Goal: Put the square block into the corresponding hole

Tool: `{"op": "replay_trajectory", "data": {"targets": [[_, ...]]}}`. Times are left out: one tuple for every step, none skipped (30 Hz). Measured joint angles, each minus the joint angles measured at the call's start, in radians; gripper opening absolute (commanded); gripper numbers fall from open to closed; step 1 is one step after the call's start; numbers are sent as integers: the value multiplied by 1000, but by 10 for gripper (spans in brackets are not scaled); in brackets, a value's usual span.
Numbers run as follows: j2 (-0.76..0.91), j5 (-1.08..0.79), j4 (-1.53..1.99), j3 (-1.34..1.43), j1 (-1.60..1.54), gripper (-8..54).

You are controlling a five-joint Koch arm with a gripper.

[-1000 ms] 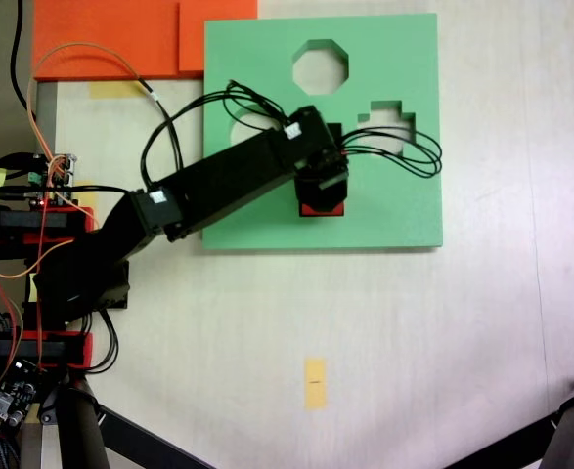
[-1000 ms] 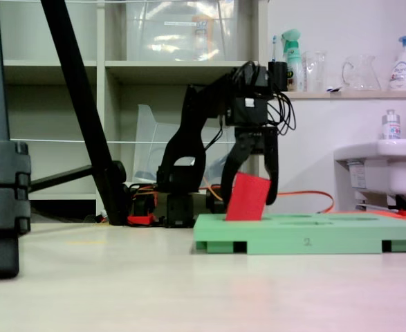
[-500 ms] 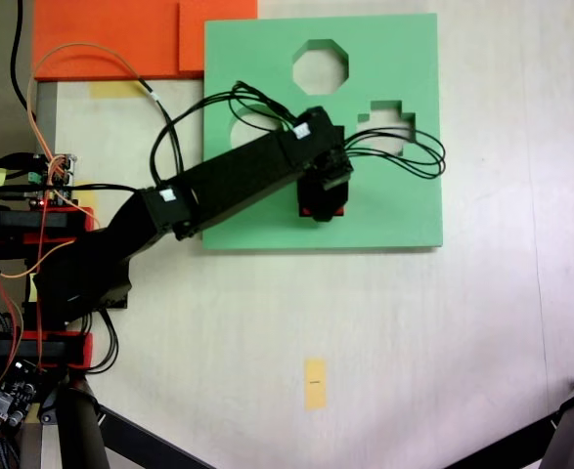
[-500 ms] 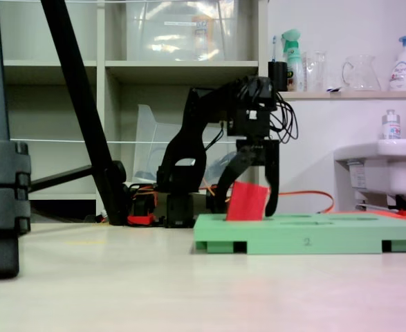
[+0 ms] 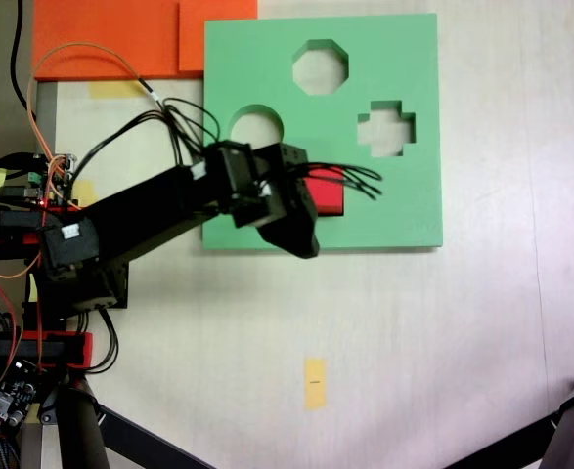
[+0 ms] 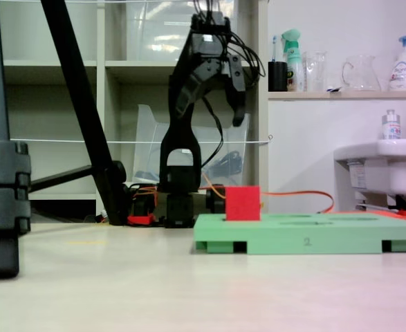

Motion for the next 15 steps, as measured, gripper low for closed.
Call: {"op": "replay_trajectory", "data": {"targets": [[54, -94, 2, 0, 6, 515], [94, -167, 2, 0, 17, 515], [149, -279, 2, 9, 44, 514], [195, -399, 2, 9, 74, 514], [221, -483, 3, 9, 98, 514], [242, -569, 3, 9, 120, 514], [261, -657, 3, 11, 146, 514], [276, -701, 3, 11, 153, 514], [287, -726, 3, 11, 155, 514], [291, -739, 3, 15, 153, 514], [299, -744, 3, 26, 153, 514], [311, -747, 3, 49, 155, 514], [321, -761, 5, 80, 155, 514], [336, -798, 5, 101, 164, 514], [342, -830, 5, 112, 186, 514]]}}
